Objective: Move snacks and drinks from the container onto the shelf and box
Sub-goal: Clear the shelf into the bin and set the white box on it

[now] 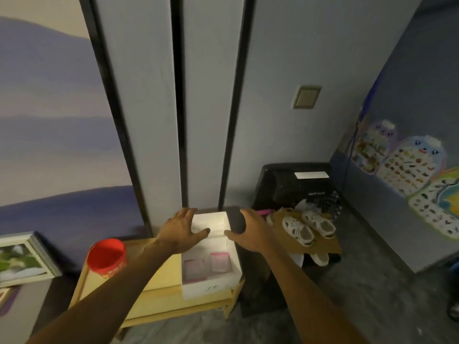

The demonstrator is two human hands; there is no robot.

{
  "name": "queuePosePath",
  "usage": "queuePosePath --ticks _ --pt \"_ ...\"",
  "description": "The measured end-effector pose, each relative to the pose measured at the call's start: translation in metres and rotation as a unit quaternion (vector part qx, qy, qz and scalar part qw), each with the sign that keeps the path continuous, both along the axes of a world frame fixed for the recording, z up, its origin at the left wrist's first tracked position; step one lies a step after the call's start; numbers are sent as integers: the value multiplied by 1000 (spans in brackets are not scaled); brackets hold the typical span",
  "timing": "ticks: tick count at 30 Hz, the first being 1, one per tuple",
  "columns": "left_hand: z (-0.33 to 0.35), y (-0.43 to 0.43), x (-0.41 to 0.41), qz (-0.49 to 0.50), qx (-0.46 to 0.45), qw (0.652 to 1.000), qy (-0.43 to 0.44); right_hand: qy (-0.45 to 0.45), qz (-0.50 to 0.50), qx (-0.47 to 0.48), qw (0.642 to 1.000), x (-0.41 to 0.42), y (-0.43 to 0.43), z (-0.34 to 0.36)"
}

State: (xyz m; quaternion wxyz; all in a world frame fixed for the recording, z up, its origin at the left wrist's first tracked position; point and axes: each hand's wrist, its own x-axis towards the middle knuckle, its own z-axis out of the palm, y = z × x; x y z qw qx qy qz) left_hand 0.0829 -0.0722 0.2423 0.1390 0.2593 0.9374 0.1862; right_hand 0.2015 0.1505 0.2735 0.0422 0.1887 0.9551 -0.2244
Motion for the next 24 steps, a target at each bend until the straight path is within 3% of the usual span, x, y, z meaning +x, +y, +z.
queuePosePath --ticks 4,8,12,17,20,24 --pt "-58 19 5 80 14 993 -82 -42 24 -60 997 -34 -5 -66" --pt "-121 38 14 205 47 960 -186 -72 28 -113 991 -64 -8 -146" --pt "-182 59 13 262 35 939 -222 -104 21 -136 985 -84 -11 -232" --pt "-266 68 -6 261 -42 937 -229 -119 -15 -67 990 -94 -15 -332" --pt "-315 65 -8 229 -96 944 -218 -161 15 5 987 -96 -20 -381" --pt "-318 65 -13 161 -162 961 -157 -216 49 60 973 -111 -35 -374"
